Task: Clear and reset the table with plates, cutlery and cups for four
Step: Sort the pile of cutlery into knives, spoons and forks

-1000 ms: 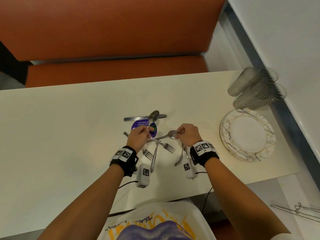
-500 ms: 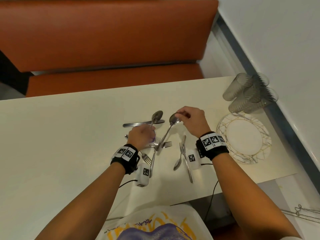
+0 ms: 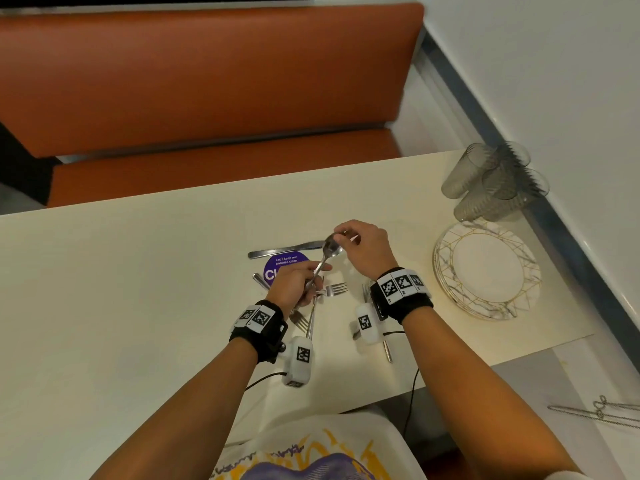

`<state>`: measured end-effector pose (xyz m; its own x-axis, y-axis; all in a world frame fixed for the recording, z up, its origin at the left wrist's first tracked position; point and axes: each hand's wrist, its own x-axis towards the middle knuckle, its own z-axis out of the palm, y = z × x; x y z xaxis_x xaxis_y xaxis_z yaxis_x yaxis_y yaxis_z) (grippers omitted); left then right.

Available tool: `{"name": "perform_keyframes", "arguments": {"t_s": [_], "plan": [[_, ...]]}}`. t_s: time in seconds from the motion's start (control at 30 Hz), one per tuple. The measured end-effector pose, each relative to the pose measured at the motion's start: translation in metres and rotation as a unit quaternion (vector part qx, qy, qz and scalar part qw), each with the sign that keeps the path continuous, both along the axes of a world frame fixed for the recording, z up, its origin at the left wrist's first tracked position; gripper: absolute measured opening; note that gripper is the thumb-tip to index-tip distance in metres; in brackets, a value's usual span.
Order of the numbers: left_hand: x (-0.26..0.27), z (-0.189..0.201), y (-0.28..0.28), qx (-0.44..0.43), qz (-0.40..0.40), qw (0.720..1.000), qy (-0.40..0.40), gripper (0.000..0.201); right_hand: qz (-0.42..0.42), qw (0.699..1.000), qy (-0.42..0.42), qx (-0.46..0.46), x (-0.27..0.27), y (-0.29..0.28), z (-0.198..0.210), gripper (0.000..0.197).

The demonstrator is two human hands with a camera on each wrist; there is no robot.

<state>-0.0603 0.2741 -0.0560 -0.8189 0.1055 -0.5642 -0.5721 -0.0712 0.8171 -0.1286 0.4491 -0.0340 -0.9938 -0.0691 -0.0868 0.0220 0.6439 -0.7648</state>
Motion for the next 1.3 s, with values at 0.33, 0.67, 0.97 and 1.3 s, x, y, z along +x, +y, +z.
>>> {"name": "perform_keyframes", "arguments": {"t_s": [0.33,0.67,0.97,1.3], "plan": [[0.003,-0.006,0.009,-0.023,-0.038,0.999,-0.015,0.03,-0.008,0.998,-0.032,-0.056,0.007,0.009,-0.001,0.01],[0.011,-0.036,0.023,-0.108,-0.018,0.994,-0.015,0.034,0.052,0.993,-0.089,0.057,0.026,0.062,-0.041,0.024],[0.018,-0.049,0.049,-0.134,0.023,0.99,-0.029,0.032,0.359,0.857,-0.048,0.367,0.044,0.064,-0.071,0.029],[0.014,-0.047,0.053,-0.14,0.118,0.982,-0.041,0.028,0.431,0.859,-0.035,0.274,0.021,0.071,-0.066,0.011]]}}
